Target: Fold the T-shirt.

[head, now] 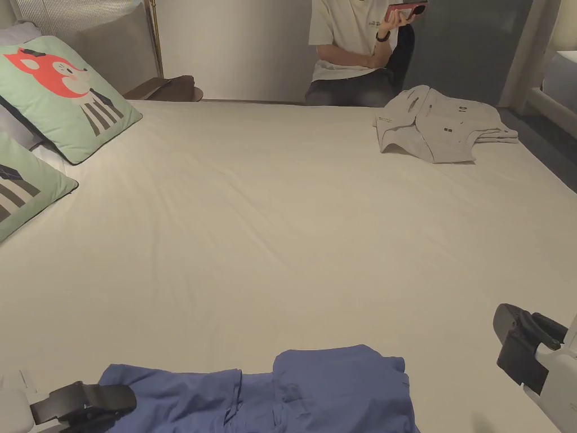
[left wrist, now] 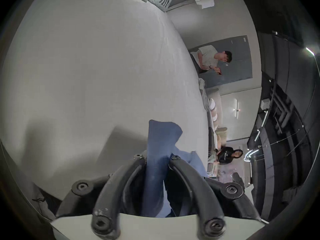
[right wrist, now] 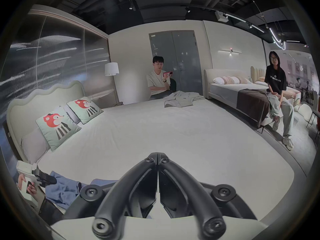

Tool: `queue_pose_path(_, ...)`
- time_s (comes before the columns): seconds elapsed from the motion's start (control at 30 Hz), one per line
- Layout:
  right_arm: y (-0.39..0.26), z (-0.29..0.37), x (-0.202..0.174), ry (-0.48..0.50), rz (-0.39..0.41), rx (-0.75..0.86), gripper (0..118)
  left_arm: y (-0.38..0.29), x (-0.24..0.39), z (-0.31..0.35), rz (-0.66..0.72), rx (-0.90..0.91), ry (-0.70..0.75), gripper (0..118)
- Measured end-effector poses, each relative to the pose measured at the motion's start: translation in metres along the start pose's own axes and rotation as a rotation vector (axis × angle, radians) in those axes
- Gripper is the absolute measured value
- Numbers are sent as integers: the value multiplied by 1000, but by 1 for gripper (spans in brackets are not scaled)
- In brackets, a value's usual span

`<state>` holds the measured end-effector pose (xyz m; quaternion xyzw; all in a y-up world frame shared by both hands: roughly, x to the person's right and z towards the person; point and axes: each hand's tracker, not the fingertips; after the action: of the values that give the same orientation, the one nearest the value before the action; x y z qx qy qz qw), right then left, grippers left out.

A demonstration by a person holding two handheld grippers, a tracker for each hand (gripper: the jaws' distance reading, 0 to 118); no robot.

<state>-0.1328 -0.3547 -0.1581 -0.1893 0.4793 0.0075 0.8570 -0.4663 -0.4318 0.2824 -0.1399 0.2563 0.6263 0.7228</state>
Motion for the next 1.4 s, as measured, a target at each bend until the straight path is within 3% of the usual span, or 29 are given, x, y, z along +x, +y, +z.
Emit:
queue_pose_path(0.27,3,4,3,22,-6,12,0,-49,115,-60,-107,-104,-165,11)
queue_pose_path(0.33,2,7,10,17,-13,16,0,-52,118,-93,-146,-145,-173,11)
queue_pose_path(0.53,-2,19,35,-29,-47,27,0,-100,152,-188,-229,-238,-64,11)
queue_pose_path(0.73,-6,30,57,-77,-76,28,0,-116,134,-269,-344,-263,54,14)
queue_pose_path(0.77,-7,31,60,-83,-82,30,0,-117,133,-272,-352,-264,51,23)
queue_pose_path(0.9,-9,31,69,-103,-100,30,0,-126,149,-247,-330,-265,-135,104)
queue_pose_path(0.93,-10,30,70,-104,-104,28,0,-121,150,-241,-328,-269,-183,111)
queue_pose_path(1.03,-10,30,69,-103,-109,26,0,-117,154,-213,-414,-158,-224,109)
queue_pose_path(1.1,-11,29,68,-98,-111,25,0,-122,156,-196,-539,-45,-106,103)
queue_pose_path(1.13,-11,28,66,-95,-111,24,0,-125,155,-192,-609,8,-29,85)
queue_pose_path(1.17,-11,27,65,-92,-112,22,0,-130,154,-192,-682,43,68,55)
queue_pose_path(1.2,-11,25,64,-89,-113,21,0,-137,151,-196,-745,47,129,8)
queue_pose_path(1.23,-11,24,63,-84,-113,18,0,-155,157,-194,-804,32,167,1)
queue_pose_path(1.3,-12,24,61,-77,-114,17,0,-171,147,-200,-850,-56,166,1)
queue_pose_path(1.4,-12,23,59,-72,-109,11,0,-197,135,-213,-810,-151,117,1)
